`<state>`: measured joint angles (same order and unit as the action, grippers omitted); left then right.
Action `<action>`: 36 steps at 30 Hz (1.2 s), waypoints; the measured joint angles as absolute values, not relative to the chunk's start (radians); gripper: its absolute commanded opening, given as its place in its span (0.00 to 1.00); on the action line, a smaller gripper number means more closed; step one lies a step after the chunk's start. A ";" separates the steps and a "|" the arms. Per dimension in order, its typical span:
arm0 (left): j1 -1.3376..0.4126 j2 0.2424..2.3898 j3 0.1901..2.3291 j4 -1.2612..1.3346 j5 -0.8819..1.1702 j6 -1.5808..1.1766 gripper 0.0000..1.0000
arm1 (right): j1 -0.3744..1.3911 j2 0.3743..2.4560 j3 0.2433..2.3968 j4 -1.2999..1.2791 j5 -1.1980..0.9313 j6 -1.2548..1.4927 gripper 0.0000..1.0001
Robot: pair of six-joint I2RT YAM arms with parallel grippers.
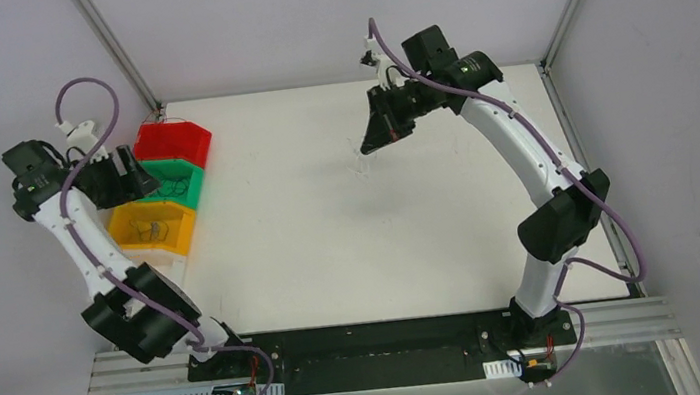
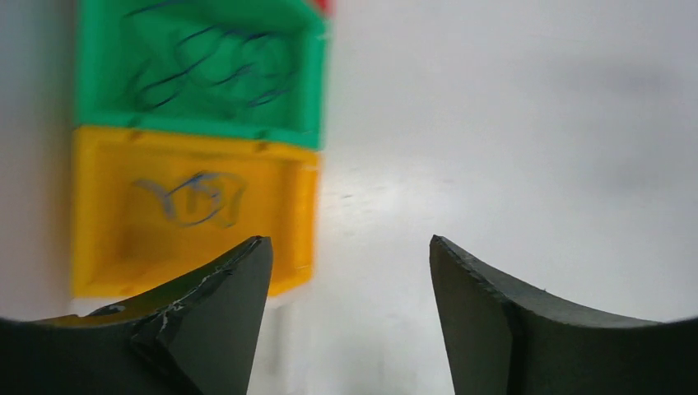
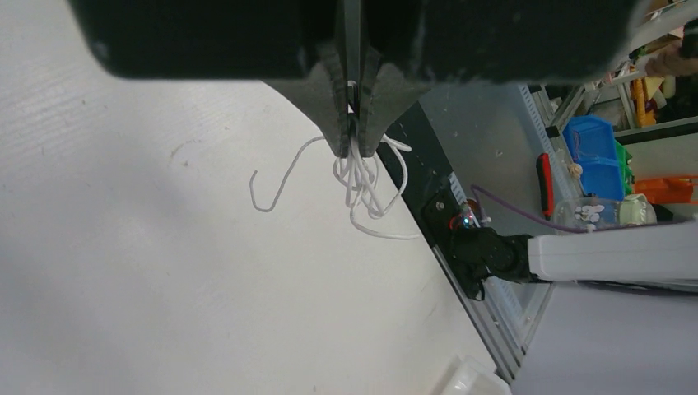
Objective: Untangle the cables
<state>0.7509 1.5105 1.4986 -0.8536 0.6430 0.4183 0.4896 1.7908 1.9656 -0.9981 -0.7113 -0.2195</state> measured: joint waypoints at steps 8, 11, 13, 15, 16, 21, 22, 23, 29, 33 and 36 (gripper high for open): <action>0.278 1.158 1.300 -0.670 0.997 0.140 0.85 | 0.540 1.801 2.011 -0.905 -0.822 -0.090 0.00; 0.120 1.079 1.177 -0.464 1.024 -0.064 0.87 | 0.564 1.813 2.011 -0.884 -0.843 -0.059 0.00; 0.004 1.064 1.124 -0.350 1.021 -0.182 0.88 | 0.583 1.819 2.011 -0.868 -0.850 -0.043 0.00; -0.101 1.081 1.105 -0.266 1.013 -0.273 0.87 | 0.601 1.822 2.011 -0.857 -0.854 -0.033 0.00; -0.142 1.093 1.100 -0.236 1.011 -0.305 0.86 | 0.611 1.822 2.011 -0.852 -0.855 -0.029 0.00; -0.254 1.156 1.086 -0.131 0.974 -0.422 0.45 | 0.649 1.824 2.011 -0.840 -0.862 -0.014 0.00; -0.257 1.166 1.086 -0.124 0.969 -0.437 0.28 | 0.653 1.824 2.011 -0.839 -0.862 -0.010 0.00; -0.259 1.176 1.086 -0.115 0.969 -0.453 0.08 | 0.655 1.824 2.011 -0.836 -0.849 -0.011 0.00; -0.239 1.183 1.118 -0.191 0.945 -0.392 0.00 | 0.631 1.826 2.010 -0.837 -0.843 -0.011 0.00; -0.066 1.144 1.124 -0.275 0.963 -0.320 0.00 | 0.571 1.813 1.977 -0.844 -0.848 -0.018 0.01; 0.135 1.130 1.150 -0.388 0.994 -0.219 0.00 | 0.507 1.802 1.942 -0.863 -0.845 -0.046 0.03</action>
<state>0.1349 1.1301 1.1503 -0.3878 0.9936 -0.2188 0.5068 1.8015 1.9419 -0.8627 -0.8452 -0.0463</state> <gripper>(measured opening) 0.010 0.028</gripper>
